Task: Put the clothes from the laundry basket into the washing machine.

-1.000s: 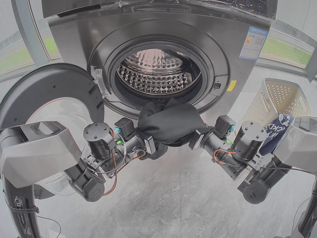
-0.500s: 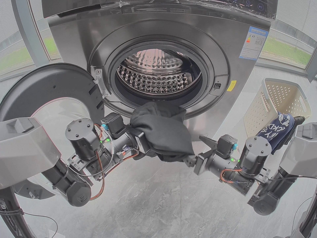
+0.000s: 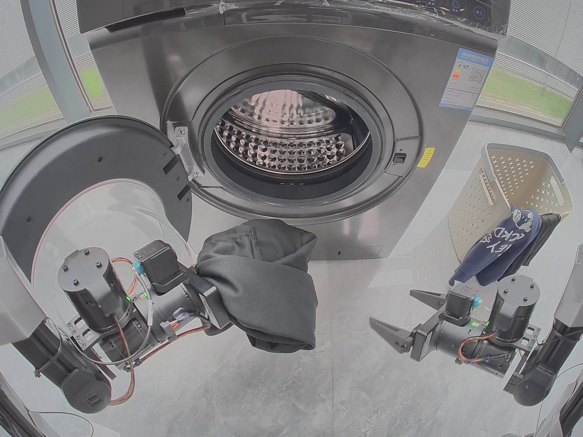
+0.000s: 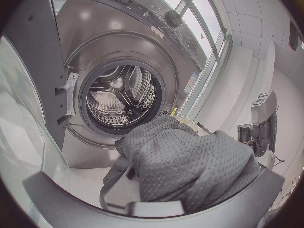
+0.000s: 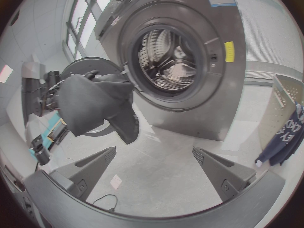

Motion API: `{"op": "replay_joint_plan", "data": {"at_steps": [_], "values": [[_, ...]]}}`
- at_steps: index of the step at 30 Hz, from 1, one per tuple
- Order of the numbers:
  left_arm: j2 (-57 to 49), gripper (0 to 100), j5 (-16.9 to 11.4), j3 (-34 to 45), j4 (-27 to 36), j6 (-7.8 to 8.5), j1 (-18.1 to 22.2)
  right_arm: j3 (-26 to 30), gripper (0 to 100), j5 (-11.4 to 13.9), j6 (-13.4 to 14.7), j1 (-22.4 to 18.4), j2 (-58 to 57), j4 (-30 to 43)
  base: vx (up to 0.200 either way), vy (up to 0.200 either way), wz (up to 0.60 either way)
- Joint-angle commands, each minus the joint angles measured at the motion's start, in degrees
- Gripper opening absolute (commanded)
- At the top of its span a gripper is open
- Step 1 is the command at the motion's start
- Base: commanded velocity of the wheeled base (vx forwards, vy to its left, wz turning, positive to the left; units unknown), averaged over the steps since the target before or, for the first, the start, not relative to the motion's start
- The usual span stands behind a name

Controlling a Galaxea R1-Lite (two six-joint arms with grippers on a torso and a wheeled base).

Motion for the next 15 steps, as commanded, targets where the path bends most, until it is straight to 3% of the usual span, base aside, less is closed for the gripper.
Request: {"op": "replay_joint_plan", "data": {"at_steps": [1,10,15], "values": [[-1.95,0,-0.06,1.16,-0.03,0.29,-0.19,0.4,100,-1.15,-0.47,-4.43,-0.66,0.01,0.0,0.0,0.0],[-1.07,0,0.29,1.51,-0.03,0.73,-2.3,0.31,100,-1.32,0.14,-4.34,1.45,-0.08,0.0,0.0,0.0],[-0.1,0,0.2,1.51,-0.03,0.91,-2.3,0.31,100,-1.94,0.14,-4.25,1.45,-0.08,0.2,0.0,0.0]]}}
